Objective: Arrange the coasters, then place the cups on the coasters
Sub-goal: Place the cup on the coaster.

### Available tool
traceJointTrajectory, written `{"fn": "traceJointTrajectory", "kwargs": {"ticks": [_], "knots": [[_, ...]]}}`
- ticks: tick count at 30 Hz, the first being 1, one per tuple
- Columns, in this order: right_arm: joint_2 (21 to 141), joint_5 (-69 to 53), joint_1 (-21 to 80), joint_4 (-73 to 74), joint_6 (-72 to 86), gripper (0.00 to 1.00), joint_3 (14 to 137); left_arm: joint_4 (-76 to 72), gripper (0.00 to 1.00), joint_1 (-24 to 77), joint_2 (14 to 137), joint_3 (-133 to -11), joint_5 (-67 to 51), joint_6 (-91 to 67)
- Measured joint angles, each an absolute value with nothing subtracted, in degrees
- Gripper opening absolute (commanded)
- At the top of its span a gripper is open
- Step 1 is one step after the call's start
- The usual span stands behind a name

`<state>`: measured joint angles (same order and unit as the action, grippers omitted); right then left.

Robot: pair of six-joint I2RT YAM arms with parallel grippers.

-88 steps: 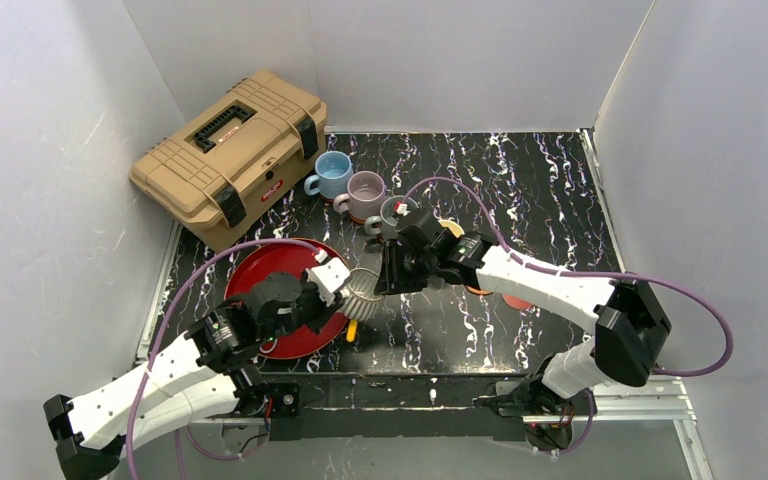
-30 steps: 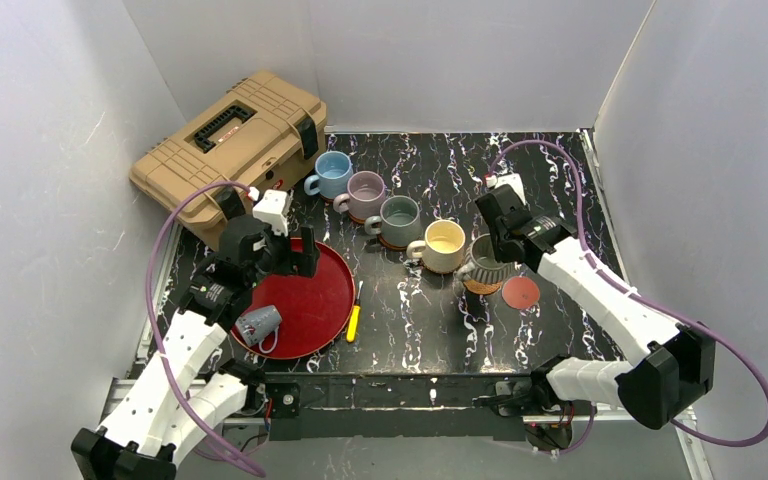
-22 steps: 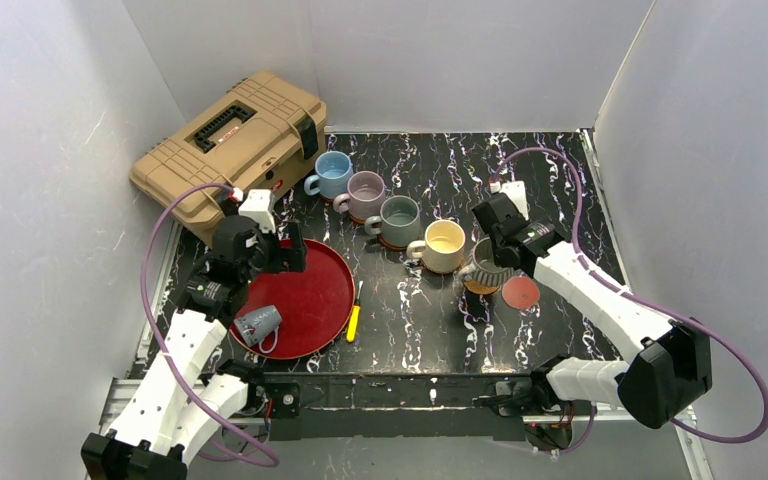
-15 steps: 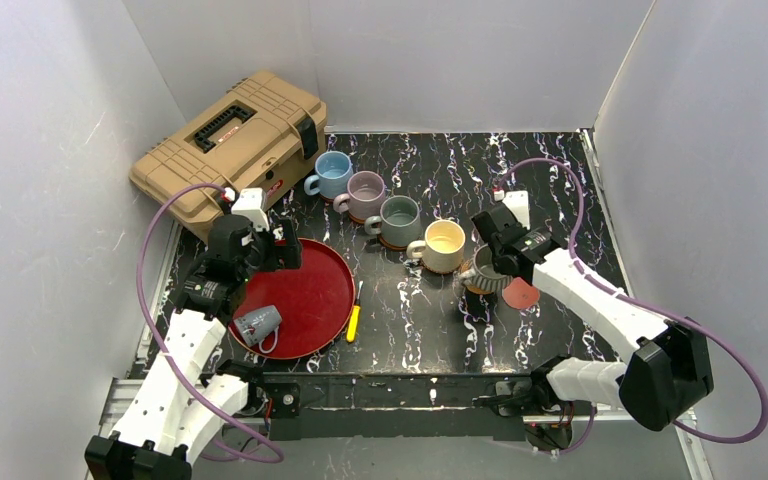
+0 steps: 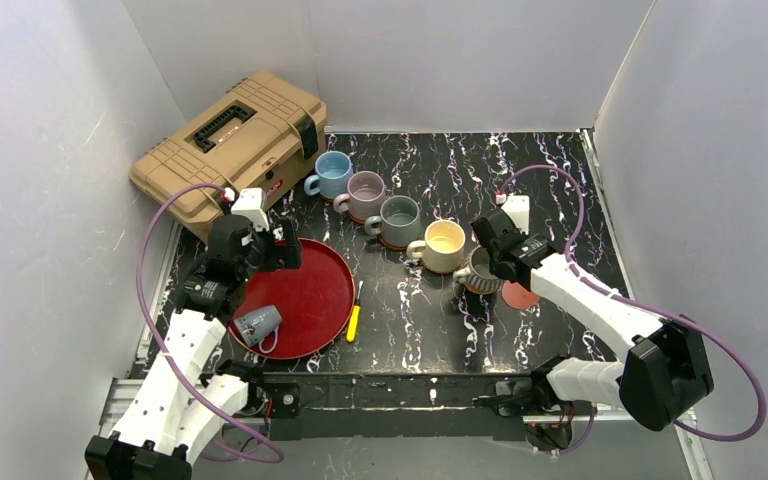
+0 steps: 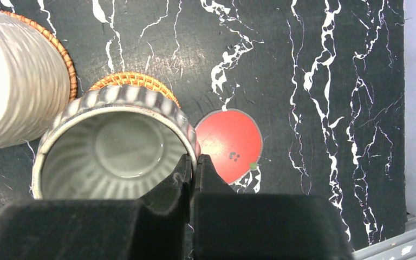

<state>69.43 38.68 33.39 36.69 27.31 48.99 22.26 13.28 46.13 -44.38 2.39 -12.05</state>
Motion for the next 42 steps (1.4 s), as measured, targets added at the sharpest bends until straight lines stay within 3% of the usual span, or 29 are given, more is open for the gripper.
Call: {"fn": "traceJointTrajectory", "kwargs": {"ticks": [36, 42], "knots": [[72.5, 39.5, 33.5, 32.4, 30.0, 0.01, 46.0, 22.3, 0.98, 13.3, 46.1, -44.4, 2.4, -12.0], [72.9, 40.0, 33.5, 32.2, 30.2, 0.15, 46.0, 22.3, 0.98, 13.3, 46.1, -44.4, 2.4, -12.0]]}}
